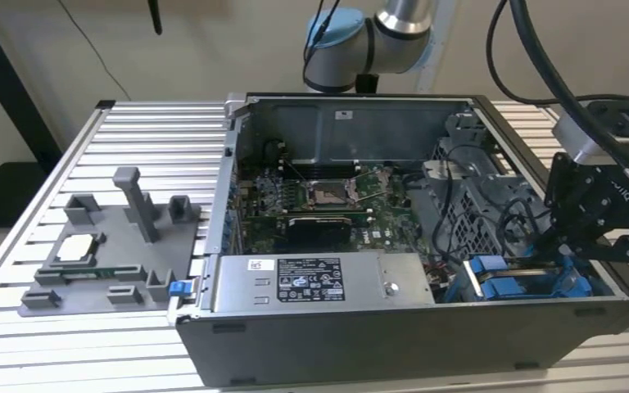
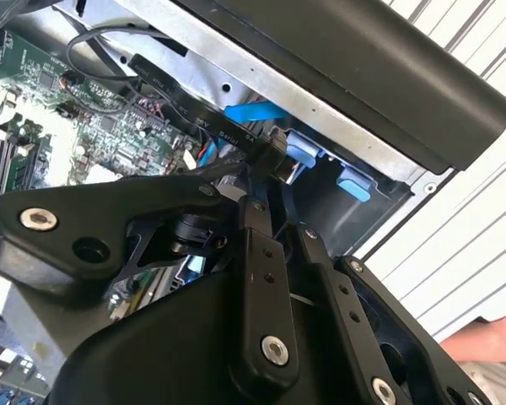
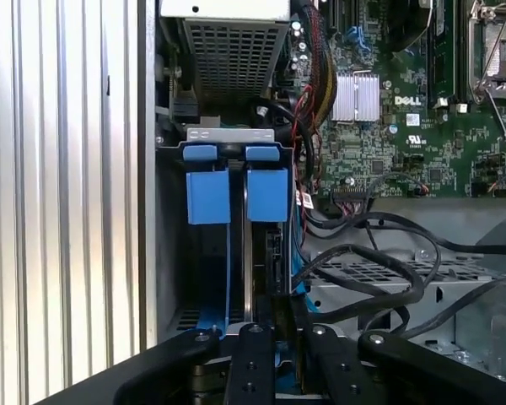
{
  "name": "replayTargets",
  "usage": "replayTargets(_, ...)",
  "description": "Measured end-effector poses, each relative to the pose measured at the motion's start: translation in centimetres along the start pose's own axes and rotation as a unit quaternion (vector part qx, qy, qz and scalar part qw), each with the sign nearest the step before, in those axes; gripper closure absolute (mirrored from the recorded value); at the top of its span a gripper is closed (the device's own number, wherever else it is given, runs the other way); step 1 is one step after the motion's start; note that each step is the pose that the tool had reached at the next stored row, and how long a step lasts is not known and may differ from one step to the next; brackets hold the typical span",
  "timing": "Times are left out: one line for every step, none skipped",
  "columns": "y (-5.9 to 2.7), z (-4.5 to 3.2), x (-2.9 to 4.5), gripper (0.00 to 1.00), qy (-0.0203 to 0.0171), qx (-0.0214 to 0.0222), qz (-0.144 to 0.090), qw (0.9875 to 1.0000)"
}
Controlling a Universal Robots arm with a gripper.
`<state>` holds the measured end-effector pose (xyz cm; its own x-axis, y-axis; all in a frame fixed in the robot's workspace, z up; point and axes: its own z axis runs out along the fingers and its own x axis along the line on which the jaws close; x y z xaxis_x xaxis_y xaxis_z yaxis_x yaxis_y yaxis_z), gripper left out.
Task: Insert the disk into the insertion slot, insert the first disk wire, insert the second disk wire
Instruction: 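Insert the second disk wire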
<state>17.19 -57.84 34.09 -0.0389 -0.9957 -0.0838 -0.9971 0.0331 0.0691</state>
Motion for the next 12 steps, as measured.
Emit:
replayTargets(0.02,0.03,-0.02,1.00,-0.0001,0.0001,0.001,1.0000)
replayTargets(0.04,0.05,-0.03,1.00,-0.0001,0.0002,0.002,1.0000)
replayTargets(0.07,0.09,-0.04,1.00,-0.0002,0.0003,0.002,1.0000)
replayTargets(0.08,0.14,-0.05,1.00,-0.0002,0.0004,0.003,1.0000)
replayTargets(0.08,0.19,-0.04,1.00,0.0000,0.0005,0.003,1.0000)
replayTargets(0.08,0.26,-0.04,1.00,0.0002,0.0006,0.003,1.0000)
replayTargets(0.08,0.33,-0.04,1.00,0.0003,0.0008,0.003,1.0000)
replayTargets(0.06,0.43,-0.04,1.00,-0.0003,0.0011,0.003,1.0000)
replayTargets(0.05,0.57,-0.01,1.00,-0.0011,0.0010,0.003,1.0000)
replayTargets(0.05,0.57,-0.01,1.00,-0.0008,0.0009,0.003,1.0000)
replayTargets(0.05,0.56,-0.01,1.00,-0.0005,0.0009,0.003,1.0000)
replayTargets(0.05,0.58,-0.01,1.00,-0.0002,0.0009,0.003,1.0000)
